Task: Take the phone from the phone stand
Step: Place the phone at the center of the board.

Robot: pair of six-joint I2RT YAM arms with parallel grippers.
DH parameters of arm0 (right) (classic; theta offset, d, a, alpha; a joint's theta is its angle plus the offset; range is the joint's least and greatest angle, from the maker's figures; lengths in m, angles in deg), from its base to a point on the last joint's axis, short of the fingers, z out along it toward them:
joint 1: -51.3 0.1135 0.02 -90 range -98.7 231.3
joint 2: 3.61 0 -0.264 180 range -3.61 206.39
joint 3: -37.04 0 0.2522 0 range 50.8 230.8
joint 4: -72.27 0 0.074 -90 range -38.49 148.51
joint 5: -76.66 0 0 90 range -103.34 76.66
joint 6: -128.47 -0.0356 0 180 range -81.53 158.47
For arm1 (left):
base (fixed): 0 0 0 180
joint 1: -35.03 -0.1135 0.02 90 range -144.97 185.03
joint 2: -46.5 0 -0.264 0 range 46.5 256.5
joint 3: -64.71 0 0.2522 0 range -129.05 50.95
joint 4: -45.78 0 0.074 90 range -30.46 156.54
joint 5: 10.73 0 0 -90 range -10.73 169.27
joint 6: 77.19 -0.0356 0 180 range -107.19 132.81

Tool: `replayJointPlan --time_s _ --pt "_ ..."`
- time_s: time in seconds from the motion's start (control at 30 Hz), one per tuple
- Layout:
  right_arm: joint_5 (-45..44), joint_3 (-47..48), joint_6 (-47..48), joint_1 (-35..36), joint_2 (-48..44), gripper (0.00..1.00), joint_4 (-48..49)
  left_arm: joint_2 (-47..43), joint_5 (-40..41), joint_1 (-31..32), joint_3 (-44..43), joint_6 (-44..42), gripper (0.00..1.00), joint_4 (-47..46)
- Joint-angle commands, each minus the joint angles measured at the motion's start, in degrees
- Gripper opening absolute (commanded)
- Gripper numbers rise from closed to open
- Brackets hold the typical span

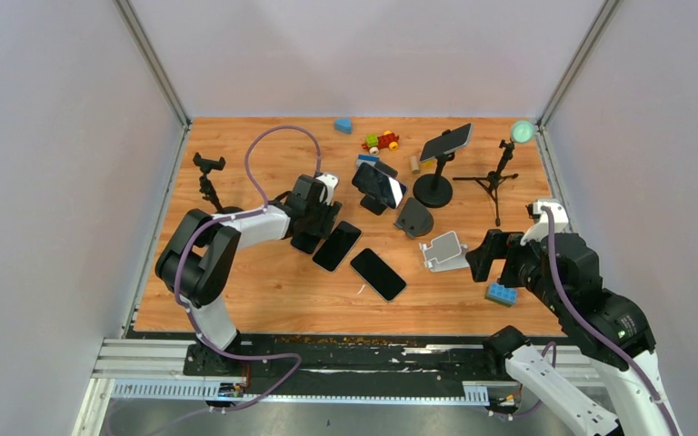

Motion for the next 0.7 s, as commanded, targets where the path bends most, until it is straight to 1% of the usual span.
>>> replayJointPlan --time_s 0.0,0.13,0.2,0.23,0.27,0.37,0.4,0.43,0.5,0.63,0.67 --pt "0.1 0.5 0.2 -0.2 0.7 0.96 1.6 1.2 -1.9 -0.2 0.4 0.2 0.48 0.6" --pt "0.3 0.4 0.0 -0.2 0.7 0.96 1.7 0.8 -4.3 -0.2 1.4 0.4 0.53 -0.2" --pt "0.5 0.5 0.1 -0.2 0.7 0.96 1.8 1.1 -5.3 -0.3 1.5 0.3 0.54 -0.3" --pt "0.6 0.6 0.0 -0.3 0.7 0.96 1.9 1.2 -5.4 -0.2 1.5 0.3 0.54 -0.1" --pt "0.6 0.7 0.0 -0.2 0.8 0.96 1.9 1.5 -5.6 -0.2 1.6 0.2 0.57 0.1" --pt "0.5 1.1 0.2 -0.2 0.8 0.96 1.9 1.8 -5.5 -0.3 1.8 0.2 0.59 0.3" --pt "0.3 1.2 0.2 -0.3 0.8 0.96 1.8 1.9 -5.4 -0.3 1.8 0.3 0.65 0.3" --pt "0.4 1.2 0.2 -0.3 0.8 0.96 1.8 2.0 -5.2 -0.3 2.0 0.3 0.67 0.3" --pt "0.5 1.2 0.1 -0.3 0.8 0.96 1.8 1.9 -4.8 -0.2 2.2 0.4 0.68 0.3" --pt "0.7 1.1 0.0 -0.3 0.7 0.96 1.8 1.8 -4.7 -0.3 2.2 0.8 0.86 0.5" --pt "0.7 1.1 0.0 -0.2 0.5 0.96 1.9 1.8 -4.7 -0.3 2.2 0.8 0.87 0.5"
